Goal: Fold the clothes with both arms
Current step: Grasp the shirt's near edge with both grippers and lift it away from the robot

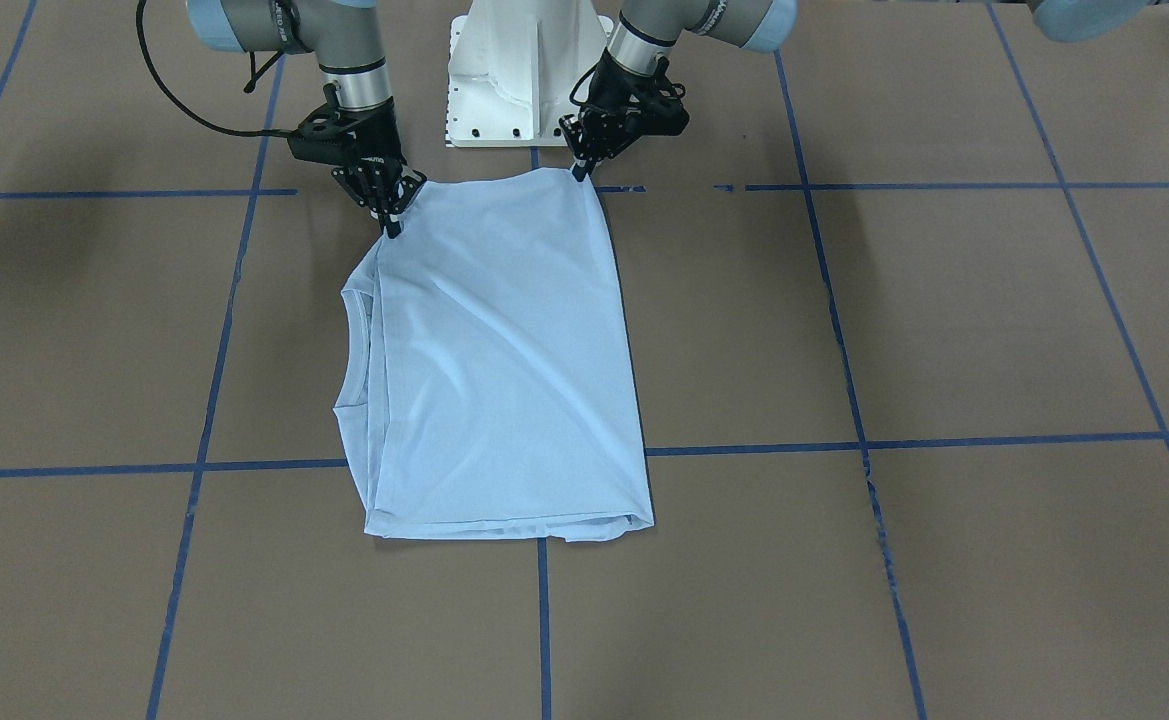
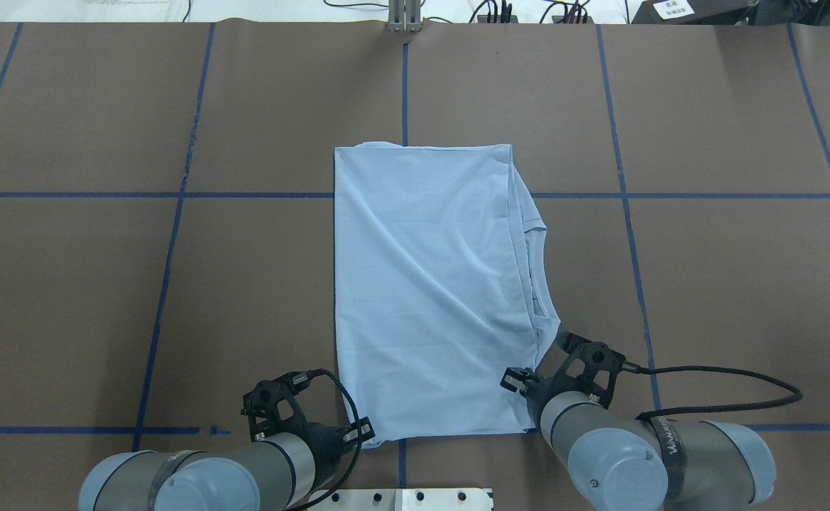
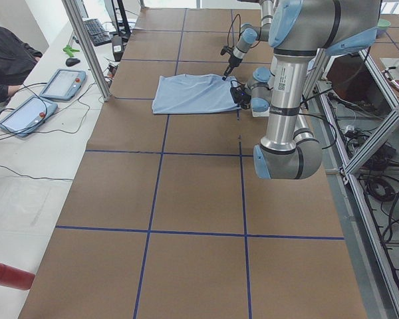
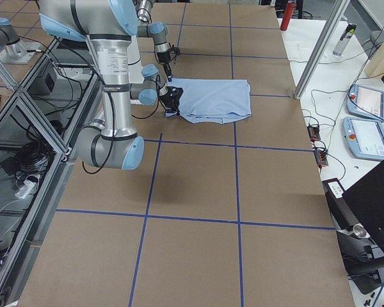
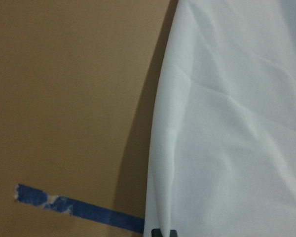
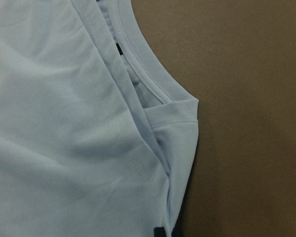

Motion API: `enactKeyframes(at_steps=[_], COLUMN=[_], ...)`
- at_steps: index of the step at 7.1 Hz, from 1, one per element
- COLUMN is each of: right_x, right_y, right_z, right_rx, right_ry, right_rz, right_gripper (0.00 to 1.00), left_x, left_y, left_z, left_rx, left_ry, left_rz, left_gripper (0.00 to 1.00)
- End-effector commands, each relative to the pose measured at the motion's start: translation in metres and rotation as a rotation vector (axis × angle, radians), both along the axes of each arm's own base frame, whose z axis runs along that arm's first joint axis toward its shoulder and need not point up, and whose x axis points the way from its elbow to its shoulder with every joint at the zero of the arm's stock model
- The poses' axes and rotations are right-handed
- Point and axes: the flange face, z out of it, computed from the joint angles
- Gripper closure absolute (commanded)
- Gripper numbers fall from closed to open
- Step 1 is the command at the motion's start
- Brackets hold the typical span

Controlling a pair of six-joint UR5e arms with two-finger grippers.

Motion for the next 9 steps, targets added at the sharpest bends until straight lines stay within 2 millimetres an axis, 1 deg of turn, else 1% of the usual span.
enactKeyframes(at_steps=[1,2,3,4,5,6,7,8,9], right_x=[0.015,0.029,0.038,0.06,0.084,0.083,0.075,0.055,0.033], right_y=[0.0,0.0,0.004,0.014,0.024,0.025,0.027,0.017,-0.009], right_z=[-0.026,-0.042,-0.056,-0.08,-0.103,-0.106,-0.109,-0.121,-0.138], right_rx=[0.006,0.009,0.009,0.005,-0.001,-0.008,-0.007,-0.003,0.002], right_ry=[-0.056,-0.093,-0.111,-0.102,-0.093,-0.081,-0.083,-0.096,-0.104], right_rz=[0.003,0.003,-0.004,-0.021,-0.04,-0.04,-0.046,-0.029,0.015], right_gripper=[1.0,1.0,1.0,1.0,1.0,1.0,1.0,1.0,1.0], left_x=[-0.023,-0.059,-0.094,-0.131,-0.161,-0.171,-0.167,-0.172,-0.175], left_y=[0.0,-0.001,0.005,0.01,0.011,0.015,0.01,-0.005,-0.031], left_z=[-0.022,-0.051,-0.081,-0.106,-0.123,-0.126,-0.122,-0.124,-0.124], left_rx=[0.009,0.012,0.006,-0.007,-0.01,-0.029,-0.028,0.025,0.069], left_ry=[0.043,0.056,0.046,0.059,0.061,0.045,0.029,0.019,-0.002], left_rz=[0.004,0.006,0.024,0.055,0.061,0.103,0.101,0.087,0.047], left_gripper=[1.0,1.0,1.0,1.0,1.0,1.0,1.0,1.0,1.0])
